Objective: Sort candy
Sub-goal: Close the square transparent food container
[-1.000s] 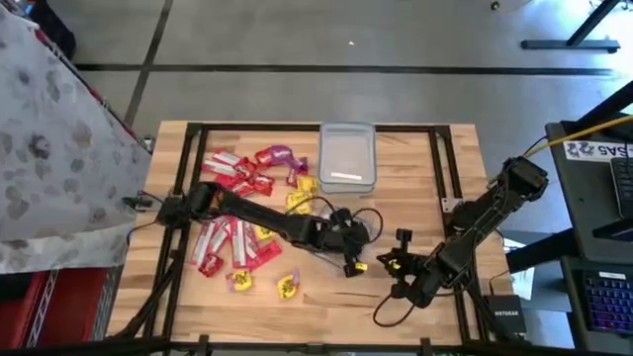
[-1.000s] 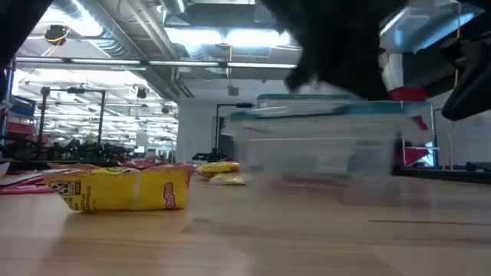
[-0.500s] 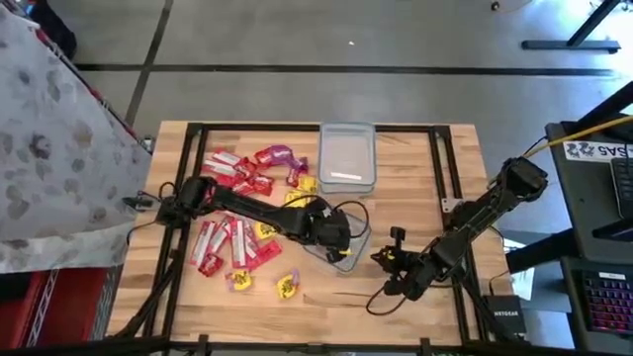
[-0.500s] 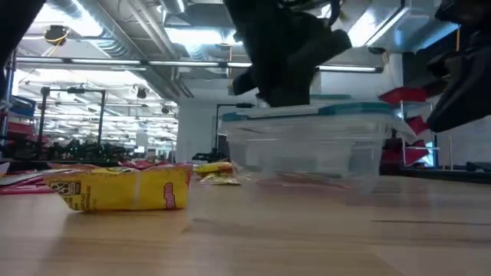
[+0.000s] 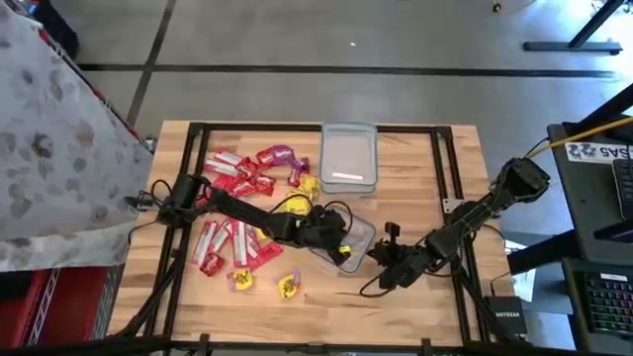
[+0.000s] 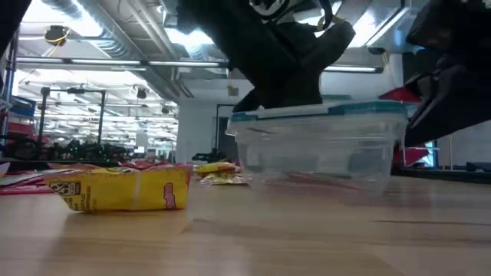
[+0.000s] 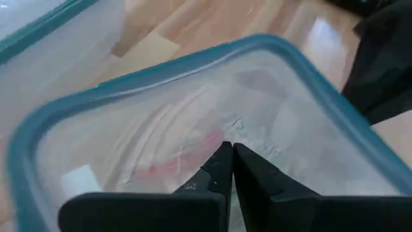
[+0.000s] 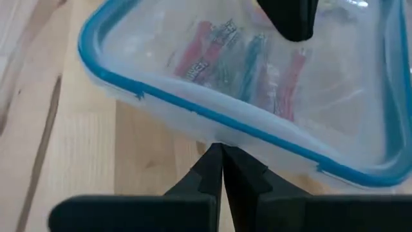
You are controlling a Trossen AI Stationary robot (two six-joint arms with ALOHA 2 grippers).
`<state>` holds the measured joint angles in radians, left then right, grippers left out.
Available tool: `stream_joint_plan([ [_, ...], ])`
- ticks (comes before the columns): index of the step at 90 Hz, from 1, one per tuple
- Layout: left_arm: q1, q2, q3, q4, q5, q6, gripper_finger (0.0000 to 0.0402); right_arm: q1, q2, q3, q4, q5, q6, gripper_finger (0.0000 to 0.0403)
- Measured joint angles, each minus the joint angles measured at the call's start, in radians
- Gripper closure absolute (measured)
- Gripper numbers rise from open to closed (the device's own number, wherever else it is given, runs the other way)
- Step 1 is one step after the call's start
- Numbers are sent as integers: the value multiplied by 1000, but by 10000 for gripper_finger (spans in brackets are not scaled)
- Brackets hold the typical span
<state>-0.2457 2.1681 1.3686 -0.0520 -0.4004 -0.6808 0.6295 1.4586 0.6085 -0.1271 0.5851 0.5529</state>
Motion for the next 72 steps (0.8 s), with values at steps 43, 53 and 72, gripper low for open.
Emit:
stream_joint_plan([
  [43, -11, -6, -41, 279, -11, 19, 401, 114, -21, 262, -551, 78, 175, 403],
  [53, -15, -44, -24, 311, -38, 138, 401, 179, -18, 320, -535, 65, 137, 403],
  [72, -20, -155, 66, 259, -93, 304, 401, 219, -4, 298, -162, -25, -20, 403],
])
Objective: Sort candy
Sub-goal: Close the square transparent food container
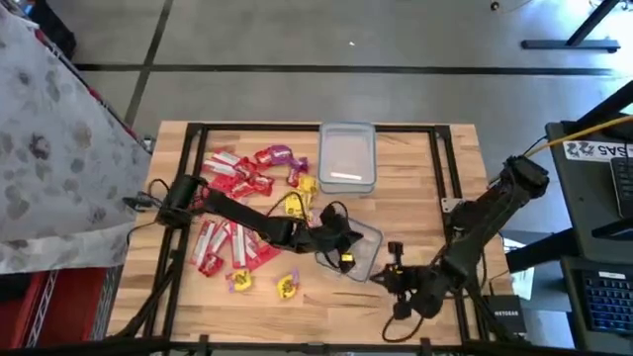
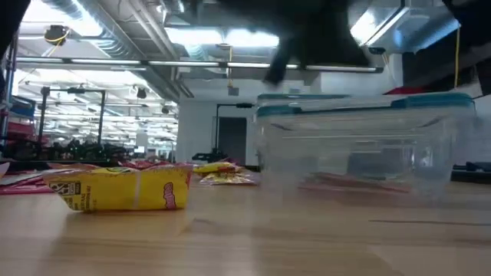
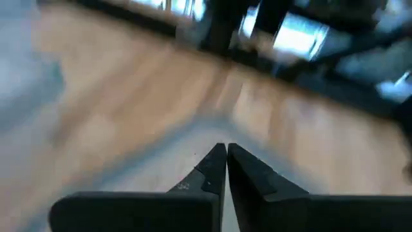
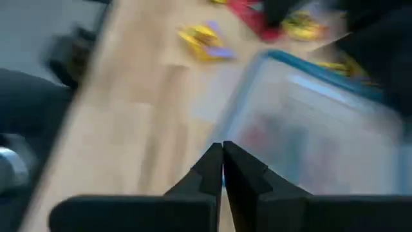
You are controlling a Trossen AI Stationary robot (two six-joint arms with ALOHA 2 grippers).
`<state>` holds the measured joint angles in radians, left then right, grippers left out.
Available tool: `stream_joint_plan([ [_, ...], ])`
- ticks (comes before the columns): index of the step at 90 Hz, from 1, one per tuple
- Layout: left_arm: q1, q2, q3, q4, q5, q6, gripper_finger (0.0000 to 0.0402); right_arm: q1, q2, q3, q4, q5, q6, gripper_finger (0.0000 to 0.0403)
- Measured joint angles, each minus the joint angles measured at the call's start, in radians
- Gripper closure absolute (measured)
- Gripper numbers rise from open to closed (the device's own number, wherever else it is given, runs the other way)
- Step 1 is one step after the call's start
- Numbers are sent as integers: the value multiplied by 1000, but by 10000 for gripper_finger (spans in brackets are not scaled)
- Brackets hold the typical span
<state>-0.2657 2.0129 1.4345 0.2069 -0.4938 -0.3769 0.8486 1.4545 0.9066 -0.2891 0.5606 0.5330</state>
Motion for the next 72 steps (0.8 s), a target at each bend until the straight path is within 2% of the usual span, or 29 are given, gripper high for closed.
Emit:
stream_joint_plan([
  [11, -1, -27, 19, -198, -24, -45, 401, -14, 48, -26, 151, -42, -31, 403],
  [31, 14, 0, 1, -485, 112, -246, 401, -75, 168, -31, 159, -132, -17, 403],
  [39, 3, 8, -6, -504, 129, -298, 401, -93, 201, -31, 144, -125, 13, 403],
  [50, -15, 7, -7, -515, 128, -327, 401, -85, 189, -22, 4, -45, 101, 403],
  [72, -56, 7, -9, -419, 185, -348, 401, -26, 65, -13, -553, 110, 445, 403],
])
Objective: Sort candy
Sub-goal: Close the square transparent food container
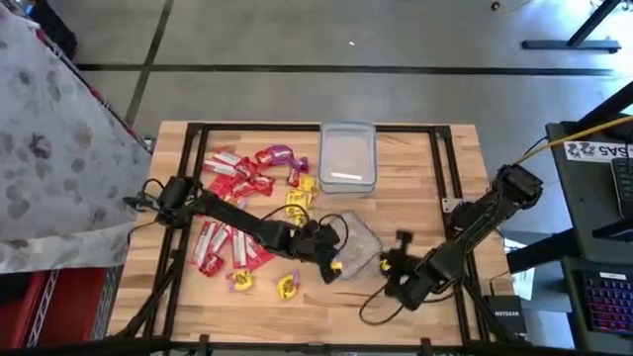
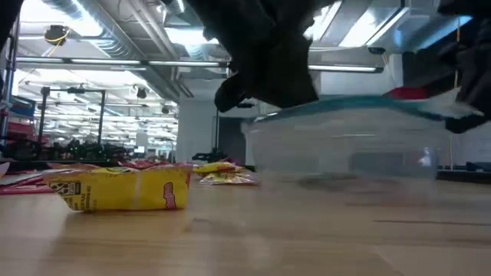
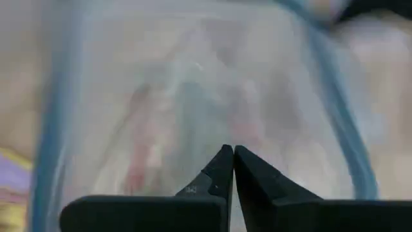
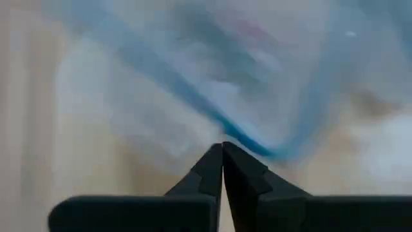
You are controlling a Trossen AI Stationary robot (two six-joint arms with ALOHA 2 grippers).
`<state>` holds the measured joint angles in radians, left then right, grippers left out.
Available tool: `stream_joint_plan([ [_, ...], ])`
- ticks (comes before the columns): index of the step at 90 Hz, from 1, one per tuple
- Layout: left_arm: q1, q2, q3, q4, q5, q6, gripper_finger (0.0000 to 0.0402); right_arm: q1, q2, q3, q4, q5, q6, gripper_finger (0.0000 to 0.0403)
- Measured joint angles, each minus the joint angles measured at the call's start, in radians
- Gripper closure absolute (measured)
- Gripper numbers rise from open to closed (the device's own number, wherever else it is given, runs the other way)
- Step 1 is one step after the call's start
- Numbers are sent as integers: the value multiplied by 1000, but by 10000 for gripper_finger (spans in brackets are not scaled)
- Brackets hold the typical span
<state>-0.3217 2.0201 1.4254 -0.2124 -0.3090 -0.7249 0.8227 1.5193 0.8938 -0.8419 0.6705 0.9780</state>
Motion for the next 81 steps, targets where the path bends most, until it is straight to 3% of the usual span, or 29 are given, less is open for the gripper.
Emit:
stream_joint_plan([
  [11, -8, 2, 1, 58, -17, -1, 401, 62, -61, 0, -70, 8, 61, 403],
  [36, 3, 1, 61, 64, -56, 77, 401, 118, -96, -17, 97, -16, -63, 403],
  [53, 35, 22, 52, -70, -42, 76, 401, 58, -95, -123, 270, -57, -119, 403],
  [68, 54, 91, 60, -71, 42, 89, 401, -11, -95, -212, 447, -34, -158, 403],
  [81, 58, 150, 66, -17, 88, 72, 401, -67, -95, -281, 581, -77, -185, 403],
])
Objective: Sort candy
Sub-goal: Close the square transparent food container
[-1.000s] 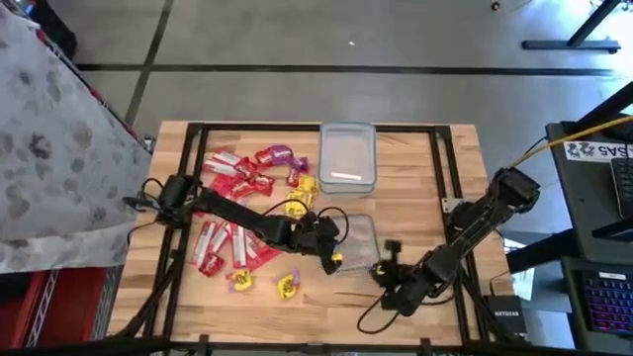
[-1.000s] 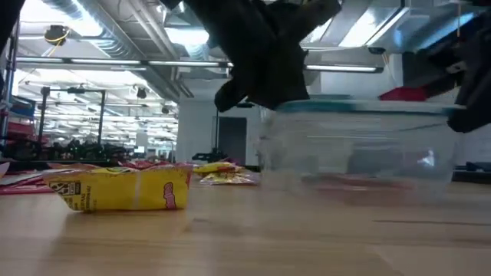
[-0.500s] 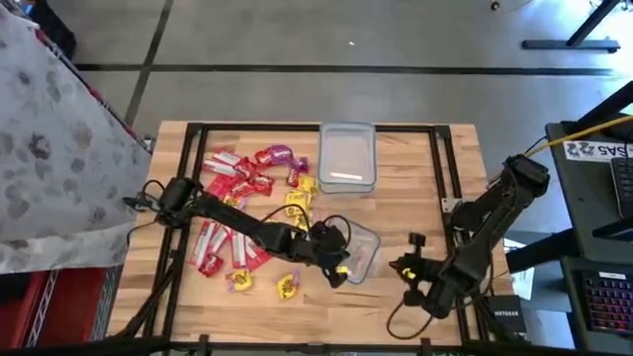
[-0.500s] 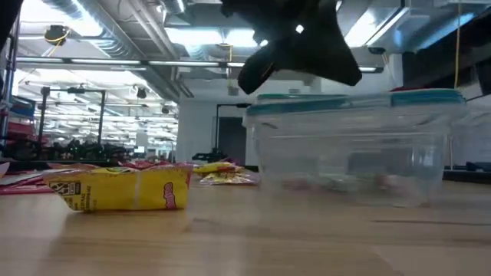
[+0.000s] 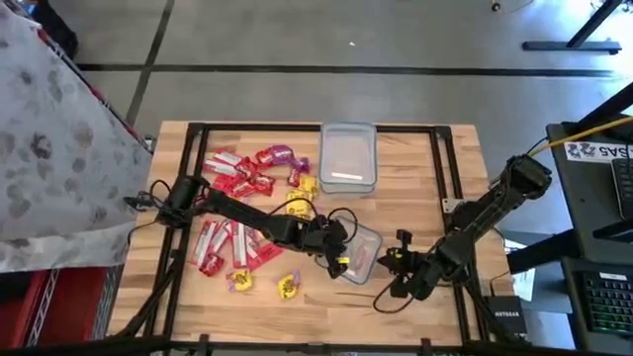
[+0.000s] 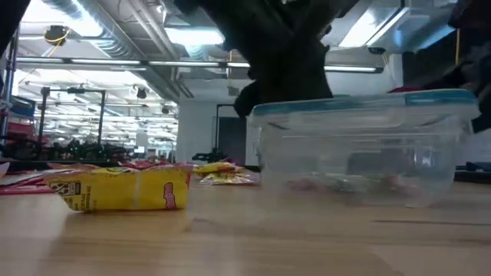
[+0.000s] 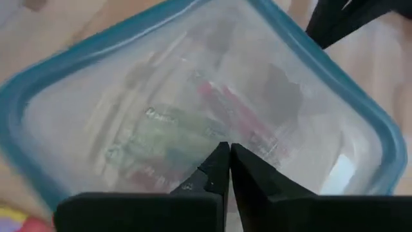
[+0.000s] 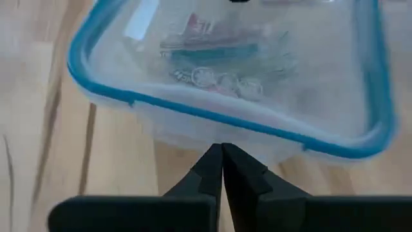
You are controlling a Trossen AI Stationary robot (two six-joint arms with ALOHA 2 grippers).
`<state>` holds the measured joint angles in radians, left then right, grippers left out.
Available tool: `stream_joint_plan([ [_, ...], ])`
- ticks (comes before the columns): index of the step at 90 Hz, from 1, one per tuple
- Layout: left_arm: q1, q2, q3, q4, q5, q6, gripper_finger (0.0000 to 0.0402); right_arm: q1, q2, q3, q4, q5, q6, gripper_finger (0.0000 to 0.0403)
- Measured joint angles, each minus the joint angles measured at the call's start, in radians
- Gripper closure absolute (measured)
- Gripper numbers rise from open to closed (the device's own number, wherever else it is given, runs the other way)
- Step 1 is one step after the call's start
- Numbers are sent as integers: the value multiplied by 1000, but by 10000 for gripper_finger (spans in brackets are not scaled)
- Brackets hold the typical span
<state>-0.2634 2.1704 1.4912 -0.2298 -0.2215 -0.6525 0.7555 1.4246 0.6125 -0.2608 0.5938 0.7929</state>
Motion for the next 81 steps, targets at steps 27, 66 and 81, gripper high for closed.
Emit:
stream_joint_plan([
  [27, -12, 53, -4, 192, 3, -24, 401, -13, -11, -14, -33, 7, -13, 403],
  [66, -33, 60, 36, 550, -230, 137, 401, 111, -57, 160, -316, 264, 238, 403],
  [81, -41, 42, 132, 461, -267, 236, 401, 155, -44, 162, -18, 45, -42, 403],
])
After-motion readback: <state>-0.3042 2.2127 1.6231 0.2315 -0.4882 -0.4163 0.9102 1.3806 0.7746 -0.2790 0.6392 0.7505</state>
